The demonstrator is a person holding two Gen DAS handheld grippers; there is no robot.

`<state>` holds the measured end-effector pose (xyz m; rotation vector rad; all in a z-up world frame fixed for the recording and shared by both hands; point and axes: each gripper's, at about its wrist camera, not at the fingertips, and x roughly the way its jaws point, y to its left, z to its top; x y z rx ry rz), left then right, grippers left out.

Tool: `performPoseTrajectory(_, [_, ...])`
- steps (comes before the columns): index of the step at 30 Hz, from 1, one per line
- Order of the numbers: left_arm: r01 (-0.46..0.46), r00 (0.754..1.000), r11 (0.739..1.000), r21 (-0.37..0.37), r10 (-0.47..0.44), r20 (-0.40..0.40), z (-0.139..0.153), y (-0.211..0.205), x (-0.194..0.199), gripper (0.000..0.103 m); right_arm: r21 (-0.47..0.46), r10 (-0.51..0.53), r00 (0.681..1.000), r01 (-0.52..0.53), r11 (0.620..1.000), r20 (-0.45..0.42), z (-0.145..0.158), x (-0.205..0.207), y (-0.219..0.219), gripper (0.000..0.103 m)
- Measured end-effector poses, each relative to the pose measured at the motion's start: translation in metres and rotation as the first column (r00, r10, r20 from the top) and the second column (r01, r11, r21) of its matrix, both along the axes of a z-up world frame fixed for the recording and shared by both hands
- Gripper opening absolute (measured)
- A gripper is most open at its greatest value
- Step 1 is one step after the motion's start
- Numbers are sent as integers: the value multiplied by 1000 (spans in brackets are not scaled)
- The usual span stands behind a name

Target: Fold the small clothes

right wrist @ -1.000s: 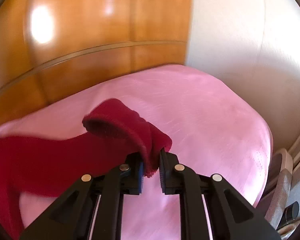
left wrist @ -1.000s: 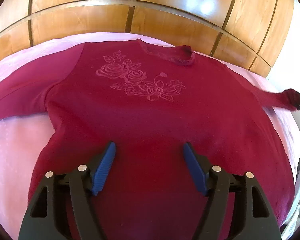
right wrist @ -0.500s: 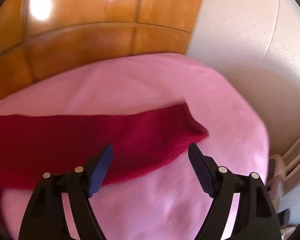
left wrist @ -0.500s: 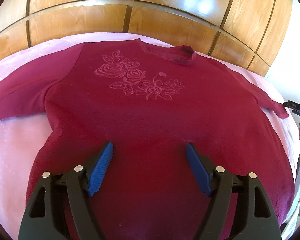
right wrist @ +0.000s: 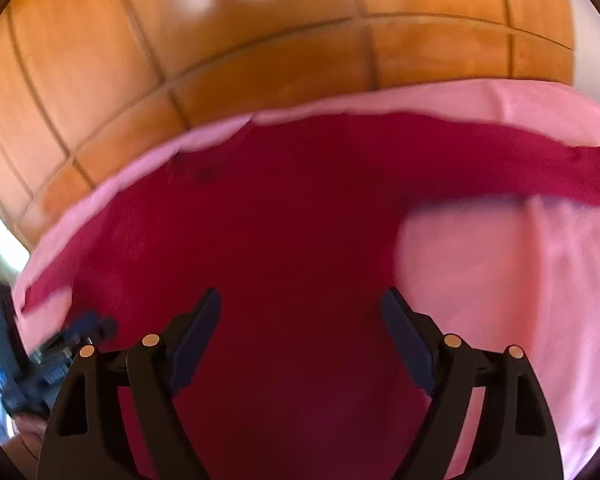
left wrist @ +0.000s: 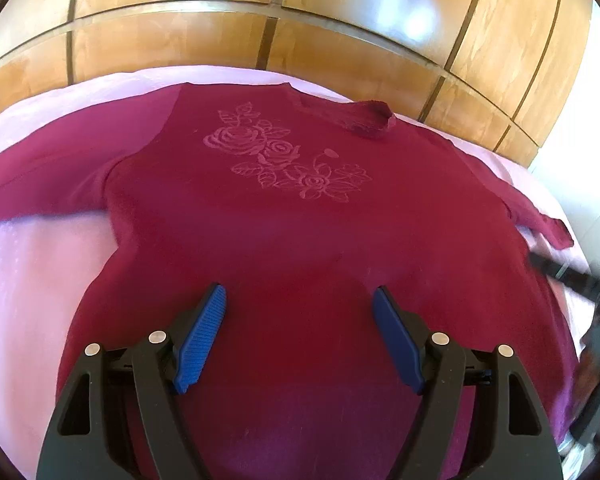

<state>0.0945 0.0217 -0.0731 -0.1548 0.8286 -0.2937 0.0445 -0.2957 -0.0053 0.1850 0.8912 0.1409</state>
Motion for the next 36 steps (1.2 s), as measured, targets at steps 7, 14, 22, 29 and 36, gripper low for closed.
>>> performPoseTrajectory(7, [-77,997,995,-71,77,2,19,46,-42,74,-30,9,997,-7,1000,79,-18,-22,1,87])
performPoseTrajectory(14, [-114,993,993,-37,113,-36,21,103,-92,74,-39,11,997,-8,999,81,-15,-17,-8,89])
performPoseTrajectory(22, [-55,995,998,-7,54,-87,10,99,-114,7,-42,9,997,-6,999,80,-17,-12,-1,89])
performPoseTrajectory(29, [-112,989,994,-9,111,-96,18,109,-127,6,-33,9,996,-7,999,85,-18,-11,-3,90])
performPoseTrajectory(36, [-120,988,993,12,118,96,66,75,-103,54,60,18,999,-21,998,43,-10,-9,-17,90])
